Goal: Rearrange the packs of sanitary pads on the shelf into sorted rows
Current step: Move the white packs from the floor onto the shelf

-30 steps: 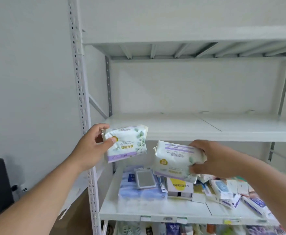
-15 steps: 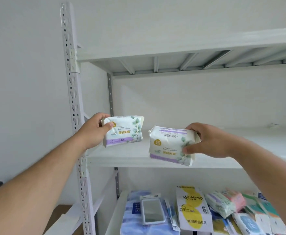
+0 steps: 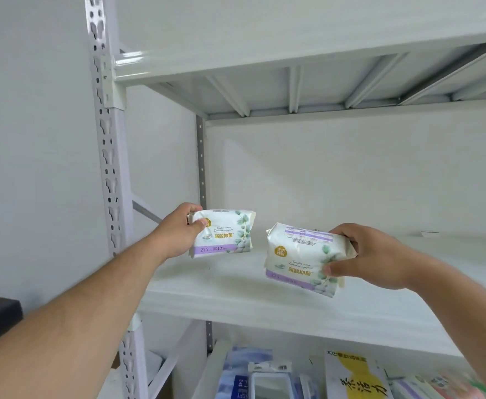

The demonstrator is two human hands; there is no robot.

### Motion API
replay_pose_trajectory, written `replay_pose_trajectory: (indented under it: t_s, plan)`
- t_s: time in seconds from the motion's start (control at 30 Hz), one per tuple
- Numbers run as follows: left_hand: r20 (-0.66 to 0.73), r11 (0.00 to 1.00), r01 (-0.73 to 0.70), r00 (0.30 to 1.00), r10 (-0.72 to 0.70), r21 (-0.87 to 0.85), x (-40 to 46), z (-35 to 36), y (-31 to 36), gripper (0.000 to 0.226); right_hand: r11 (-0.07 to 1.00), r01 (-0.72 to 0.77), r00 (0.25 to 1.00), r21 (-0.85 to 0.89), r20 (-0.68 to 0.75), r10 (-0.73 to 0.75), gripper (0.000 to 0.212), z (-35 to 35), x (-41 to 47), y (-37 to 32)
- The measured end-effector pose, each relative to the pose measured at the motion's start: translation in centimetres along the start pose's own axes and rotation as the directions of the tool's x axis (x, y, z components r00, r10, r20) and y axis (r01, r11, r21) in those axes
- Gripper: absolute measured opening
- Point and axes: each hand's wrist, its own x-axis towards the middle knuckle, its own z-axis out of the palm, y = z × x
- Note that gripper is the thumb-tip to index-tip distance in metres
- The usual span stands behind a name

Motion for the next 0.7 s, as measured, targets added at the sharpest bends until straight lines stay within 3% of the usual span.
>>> replay_pose_trajectory:
  t_s: [0.7]
  plan:
    - [0.241, 0.999, 0.049, 0.969, -0.046, -0.006, 21.6, 7.3, -11.1, 0.041, 0.995, -0.098, 0.995, 0.034, -0.009, 0.098, 0.049, 5.1, 17.2, 1.0]
